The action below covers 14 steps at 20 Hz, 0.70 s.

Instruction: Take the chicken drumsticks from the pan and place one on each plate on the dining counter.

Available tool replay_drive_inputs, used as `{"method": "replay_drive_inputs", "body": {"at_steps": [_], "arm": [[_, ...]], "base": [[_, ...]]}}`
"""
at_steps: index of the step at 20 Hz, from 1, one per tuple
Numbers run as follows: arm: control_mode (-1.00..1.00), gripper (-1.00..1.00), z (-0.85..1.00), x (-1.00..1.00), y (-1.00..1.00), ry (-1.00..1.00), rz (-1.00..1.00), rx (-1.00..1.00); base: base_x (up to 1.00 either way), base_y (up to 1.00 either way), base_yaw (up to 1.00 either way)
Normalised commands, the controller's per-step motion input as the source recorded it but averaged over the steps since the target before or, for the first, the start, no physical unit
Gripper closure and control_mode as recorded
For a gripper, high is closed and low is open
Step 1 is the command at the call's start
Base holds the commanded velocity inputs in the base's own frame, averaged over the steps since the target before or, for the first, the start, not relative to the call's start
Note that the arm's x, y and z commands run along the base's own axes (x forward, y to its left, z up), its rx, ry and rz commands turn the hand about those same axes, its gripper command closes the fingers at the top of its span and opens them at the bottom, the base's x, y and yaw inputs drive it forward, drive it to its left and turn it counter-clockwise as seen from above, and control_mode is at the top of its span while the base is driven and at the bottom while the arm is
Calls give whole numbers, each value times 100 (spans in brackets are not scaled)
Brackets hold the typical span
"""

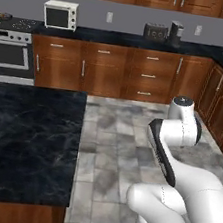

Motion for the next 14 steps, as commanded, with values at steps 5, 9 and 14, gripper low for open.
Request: {"method": "replay_drive_inputs", "body": {"at_steps": [5,9,14], "arm": [[100,-100,0,0,0,0,0,0],[100,-100,0,0,0,0,0,0],[100,-100,0,0,0,0,0,0]], "base": [[95,-33,11],[94,-34,12],[92,-34,14]]}}
